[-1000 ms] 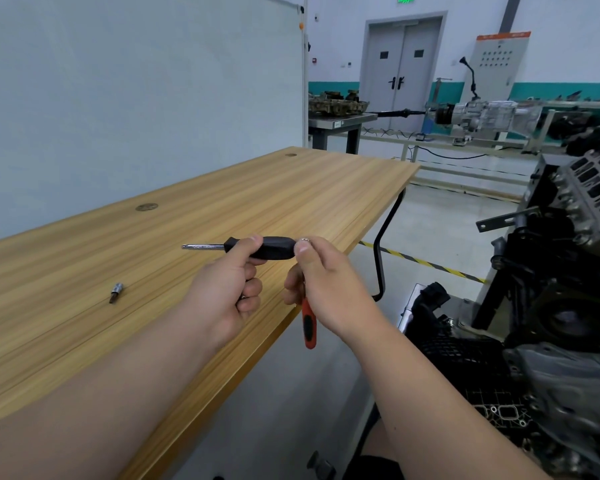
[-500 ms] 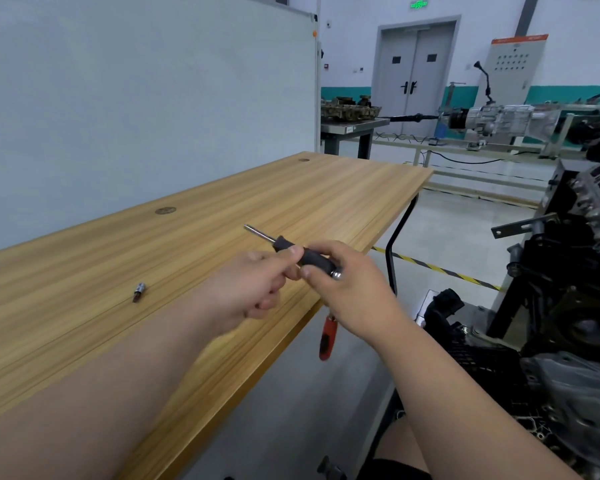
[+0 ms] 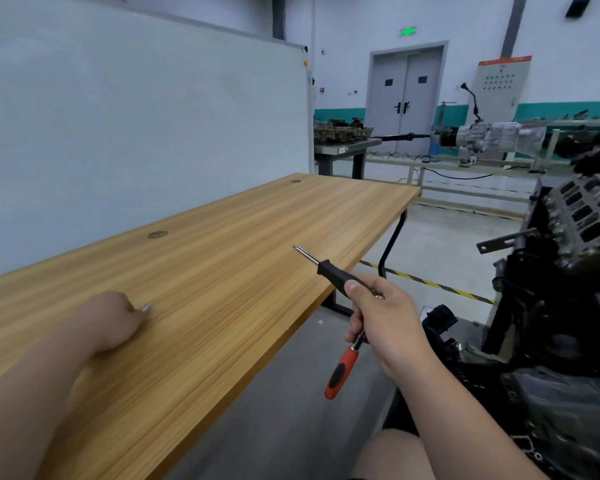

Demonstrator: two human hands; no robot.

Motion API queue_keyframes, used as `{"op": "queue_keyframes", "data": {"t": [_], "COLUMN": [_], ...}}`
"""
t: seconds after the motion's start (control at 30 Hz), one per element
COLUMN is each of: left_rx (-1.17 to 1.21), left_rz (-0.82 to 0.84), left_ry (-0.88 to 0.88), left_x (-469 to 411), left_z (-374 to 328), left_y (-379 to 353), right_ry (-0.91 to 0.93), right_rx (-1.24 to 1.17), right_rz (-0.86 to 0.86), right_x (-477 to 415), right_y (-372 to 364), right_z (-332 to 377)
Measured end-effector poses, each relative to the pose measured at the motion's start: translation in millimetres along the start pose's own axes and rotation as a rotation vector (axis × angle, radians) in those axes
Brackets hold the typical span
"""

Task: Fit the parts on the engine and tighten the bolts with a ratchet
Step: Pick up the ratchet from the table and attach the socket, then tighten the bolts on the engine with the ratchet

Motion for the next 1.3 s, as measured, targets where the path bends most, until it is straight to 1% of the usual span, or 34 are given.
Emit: {"op": "queue_keyframes", "data": {"t": [0.03, 0.07, 0.1, 0.13, 0.17, 0.2, 0.23, 0.3, 0.33, 0.4, 0.5, 0.57, 0.67, 0.73, 0.8, 0.9, 0.97, 1.13, 1.3], "left_rx": [0.067, 0.184, 0.362, 0.573, 0.768, 0.905, 0.981, 1.052, 1.100, 1.229, 1.431, 1.544, 1.575, 1.505, 1.404, 1.324, 1.308, 1.371, 1.346], "left_rz": [-0.031, -0.038, -0.002, 0.088, 0.219, 0.346, 0.449, 0.571, 0.613, 0.718, 0.988, 1.167, 1.374, 1.456, 1.499, 1.530, 1.527, 1.497, 1.484], "left_ry": [-0.064, -0.135, -0.217, -0.301, -0.377, -0.446, -0.507, -0.590, -0.608, -0.591, -0.553, -0.533, -0.529, -0.538, -0.562, -0.573, -0.564, -0.514, -0.473], "left_x": [7.3, 18.2, 33.1, 51.4, 70.9, 90.5, 109.7, 145.3, 159.3, 181.2, 208.0, 222.6, 244.0, 256.1, 264.9, 273.7, 275.4, 269.4, 266.3], "left_z": [-14.8, -34.5, -61.0, -93.3, -129.3, -167.1, -204.2, -270.6, -296.4, -334.1, -370.0, -390.6, -416.5, -427.5, -433.9, -440.2, -443.2, -445.6, -446.0], "left_y": [5.9, 13.6, 22.3, 29.9, 34.1, 35.4, 34.4, 25.8, 19.5, 3.3, -29.6, -49.8, -75.8, -90.1, -101.1, -107.7, -108.6, -110.3, -118.2], "right_ry": [0.017, 0.041, 0.068, 0.095, 0.124, 0.156, 0.184, 0.238, 0.268, 0.318, 0.361, 0.346, 0.301, 0.275, 0.249, 0.250, 0.252, 0.240, 0.246], "right_rx": [0.052, 0.106, 0.153, 0.185, 0.200, 0.206, 0.210, 0.222, 0.232, 0.270, 0.301, 0.339, 0.425, 0.468, 0.478, 0.470, 0.466, 0.408, 0.415], "right_rz": [-0.003, -0.009, -0.019, -0.033, -0.046, -0.059, -0.074, -0.101, -0.111, -0.145, -0.202, -0.246, -0.260, -0.259, -0.260, -0.259, -0.293, -0.381, -0.347], "right_x": [0.1, 0.1, 0.6, 1.6, 3.4, 5.6, 9.2, 19.4, 26.1, 41.2, 65.2, 79.8, 98.4, 107.9, 114.2, 118.8, 122.2, 126.8, 125.3], "right_y": [10.5, 21.6, 34.0, 47.2, 60.4, 73.9, 87.5, 114.9, 128.6, 158.1, 205.9, 235.4, 267.8, 283.6, 294.2, 300.9, 304.9, 312.4, 304.1], "right_z": [5.0, 11.2, 18.0, 25.0, 32.6, 40.9, 49.0, 65.3, 74.0, 90.1, 106.8, 110.1, 103.8, 94.4, 83.9, 74.3, 70.3, 66.6, 64.7]}}
Point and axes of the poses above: each hand's wrist, its own x-axis away from the middle knuckle, its own y-axis out of the back of the hand, z = x × y, the point moved 5 cm from there along -x, towards the middle knuckle, and after that the axes turned 11 degrees about -x, right-handed, at the moved point
